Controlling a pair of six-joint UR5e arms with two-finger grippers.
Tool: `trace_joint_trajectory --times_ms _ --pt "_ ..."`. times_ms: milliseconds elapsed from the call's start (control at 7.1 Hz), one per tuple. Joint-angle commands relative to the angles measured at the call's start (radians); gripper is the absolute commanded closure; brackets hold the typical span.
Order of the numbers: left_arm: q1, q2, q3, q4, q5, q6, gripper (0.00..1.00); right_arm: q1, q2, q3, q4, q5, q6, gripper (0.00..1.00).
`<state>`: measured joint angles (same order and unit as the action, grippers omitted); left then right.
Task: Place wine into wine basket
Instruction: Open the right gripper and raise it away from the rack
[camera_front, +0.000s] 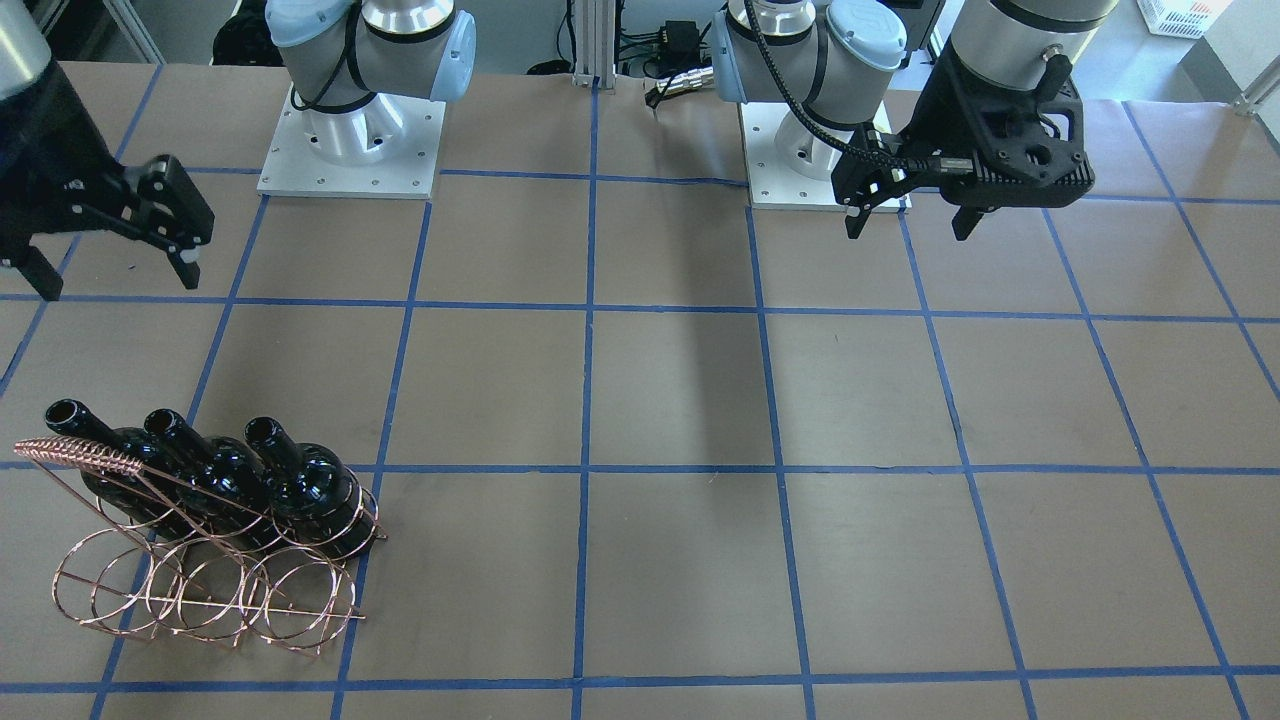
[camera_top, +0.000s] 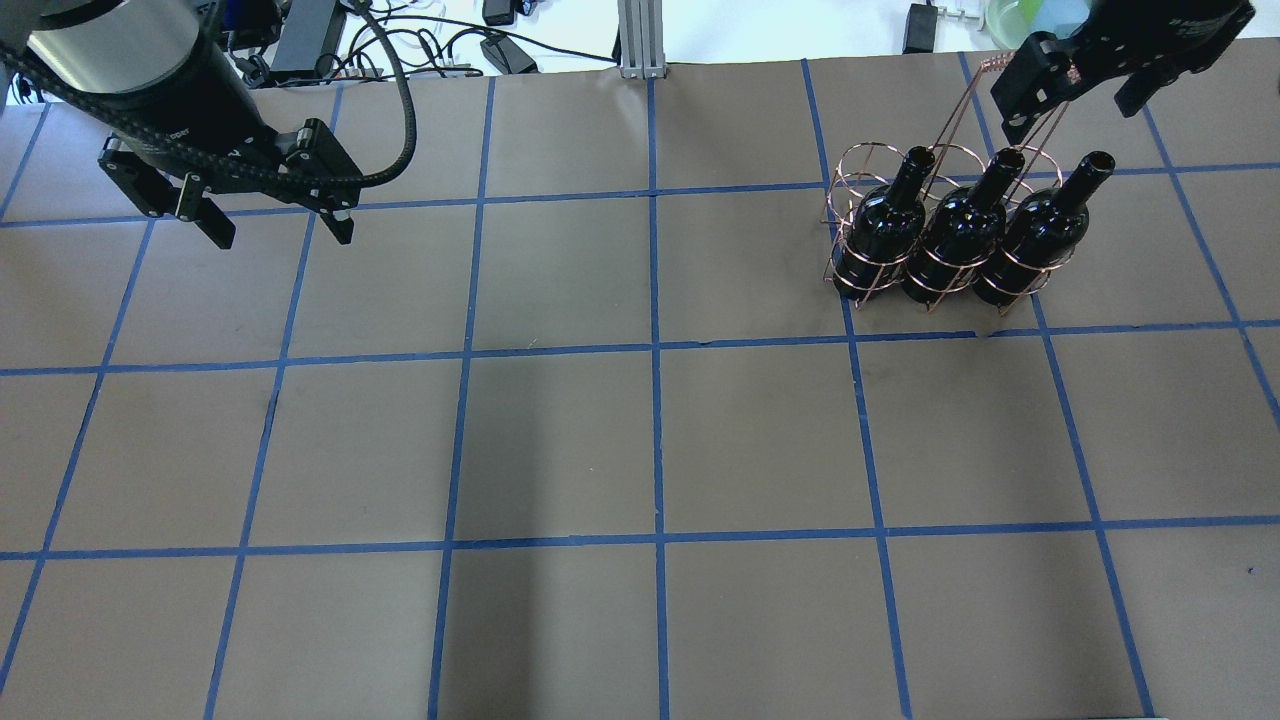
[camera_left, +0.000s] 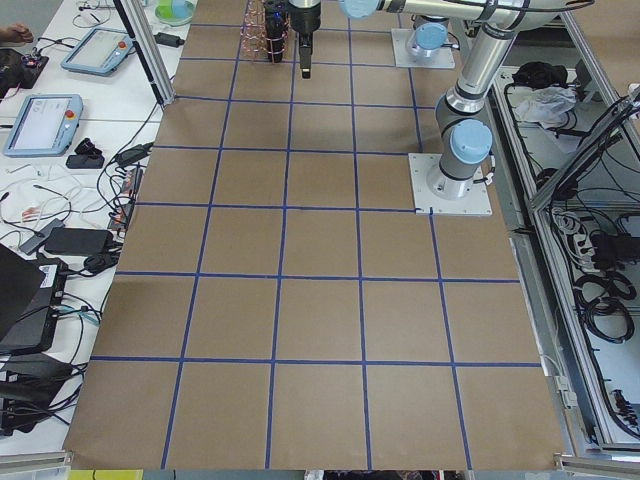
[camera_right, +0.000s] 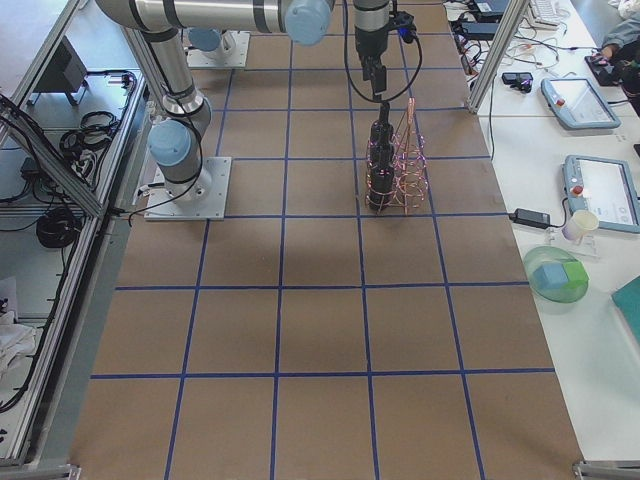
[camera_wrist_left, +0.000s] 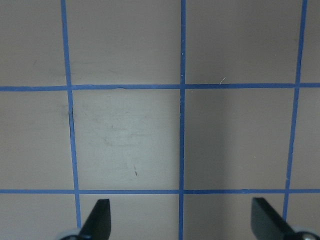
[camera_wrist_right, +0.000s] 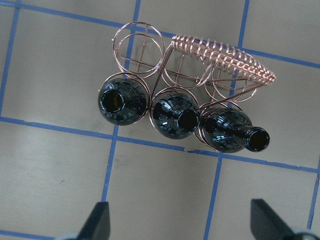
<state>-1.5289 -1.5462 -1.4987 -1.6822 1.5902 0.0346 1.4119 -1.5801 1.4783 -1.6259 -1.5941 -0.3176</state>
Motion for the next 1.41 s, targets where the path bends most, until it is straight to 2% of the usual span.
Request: trace_joint_trajectory --times_ms 0,282,423,846,1128,1268 --pt "0.000 0.001 0.000 -0.001 -0.004 0.005 0.00 0.048 -0.079 -0.015 0.101 -0.004 0.170 0.00" --pt "-0.007 0.001 0.009 -0.001 -0.009 0.005 0.00 0.149 -0.075 -0.015 0.106 -0.010 0.315 0.00" --pt "-0.008 0.011 0.012 -0.001 -0.007 0.002 0.00 0.171 -0.075 -0.013 0.106 -0.010 0.331 0.00" --pt "-0.008 0.020 0.023 0.006 0.045 0.005 0.00 0.176 -0.075 -0.003 0.113 0.000 0.388 0.00" --pt "-0.008 0.025 0.025 0.004 0.031 -0.001 0.00 0.176 -0.078 -0.003 0.110 0.003 0.390 0.00" --pt "-0.010 0.025 0.023 0.003 -0.005 -0.002 0.00 0.176 -0.078 -0.003 0.110 0.003 0.390 0.00"
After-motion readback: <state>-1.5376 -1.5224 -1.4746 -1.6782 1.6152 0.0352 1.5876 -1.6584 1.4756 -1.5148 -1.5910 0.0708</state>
